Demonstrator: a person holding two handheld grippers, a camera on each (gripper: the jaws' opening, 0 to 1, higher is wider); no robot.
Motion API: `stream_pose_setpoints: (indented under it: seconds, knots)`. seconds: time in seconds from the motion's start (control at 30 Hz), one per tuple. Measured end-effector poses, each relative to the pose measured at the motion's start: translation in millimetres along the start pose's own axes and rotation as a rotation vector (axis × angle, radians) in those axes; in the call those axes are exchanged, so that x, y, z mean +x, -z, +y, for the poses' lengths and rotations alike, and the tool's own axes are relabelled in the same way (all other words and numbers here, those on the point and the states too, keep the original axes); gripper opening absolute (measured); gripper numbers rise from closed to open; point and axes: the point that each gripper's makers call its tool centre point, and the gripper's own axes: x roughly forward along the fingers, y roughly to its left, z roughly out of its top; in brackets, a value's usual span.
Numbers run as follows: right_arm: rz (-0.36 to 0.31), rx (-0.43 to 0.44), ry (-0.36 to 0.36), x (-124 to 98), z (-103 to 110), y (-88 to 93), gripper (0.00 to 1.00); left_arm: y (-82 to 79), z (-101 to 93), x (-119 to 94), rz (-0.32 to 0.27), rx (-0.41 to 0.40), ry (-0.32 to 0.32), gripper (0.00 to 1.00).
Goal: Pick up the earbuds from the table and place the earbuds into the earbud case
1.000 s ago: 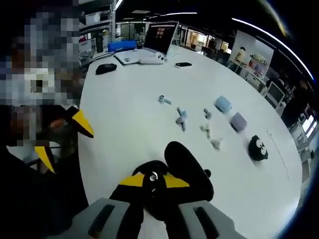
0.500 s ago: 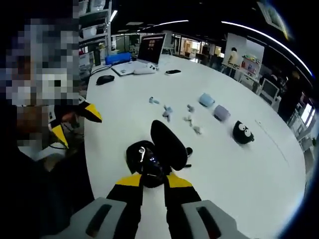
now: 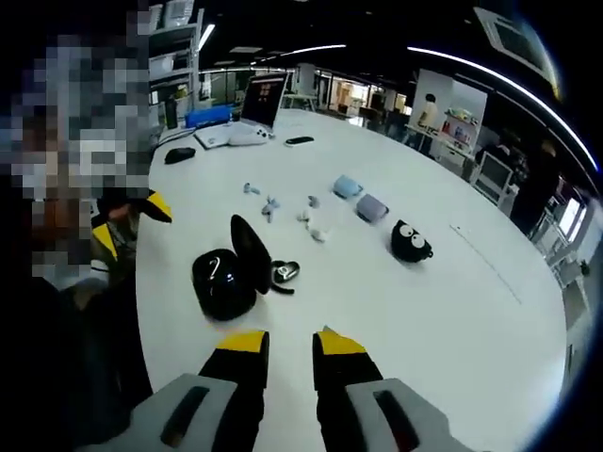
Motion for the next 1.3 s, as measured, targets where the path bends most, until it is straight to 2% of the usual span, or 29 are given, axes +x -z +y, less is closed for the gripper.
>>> stream_pose_setpoints:
  seconds: [0.23, 0.33, 0.53, 0.73, 0.93, 1.0, 1.13, 1.3]
  knots:
    - [0.015, -0.055, -0.044, 14.8, -8.1, -10.8, 0.18, 0.8, 2.3, 1.0, 0.004, -0.013, -0.01, 0.51]
    - [0.043, -0.124, -0.095, 31.0, 0.1, -10.0, 0.19, 1.5, 3.1, 0.0, 0.006, -0.017, -0.013, 0.51]
    - [0.115, -0.238, -0.098, 65.3, -0.6, -2.4, 0.21, 3.3, 5.7, -4.6, 0.005, -0.023, -0.021, 0.51]
    - [0.108, -0.278, -0.123, 81.2, 1.8, -11.4, 0.21, 5.1, 10.0, -9.4, 0.002, -0.031, -0.034, 0.51]
    - [0.144, -0.453, -0.182, 89.5, -1.3, -15.7, 0.27, 6.6, 13.0, -13.0, -0.003, -0.034, -0.041, 0.51]
    - [0.162, -0.539, -0.225, 92.3, 0.2, -17.5, 0.29, 7.0, 13.4, -14.3, -0.005, -0.034, -0.044, 0.51]
    - [0.202, -0.598, -0.266, 92.4, -0.7, -21.3, 0.29, 8.1, 13.9, -16.9, -0.01, -0.037, -0.05, 0.51]
    - [0.241, -0.761, -0.291, 92.9, -6.6, -32.4, 0.26, 10.4, 15.5, -19.6, -0.012, -0.044, -0.058, 0.51]
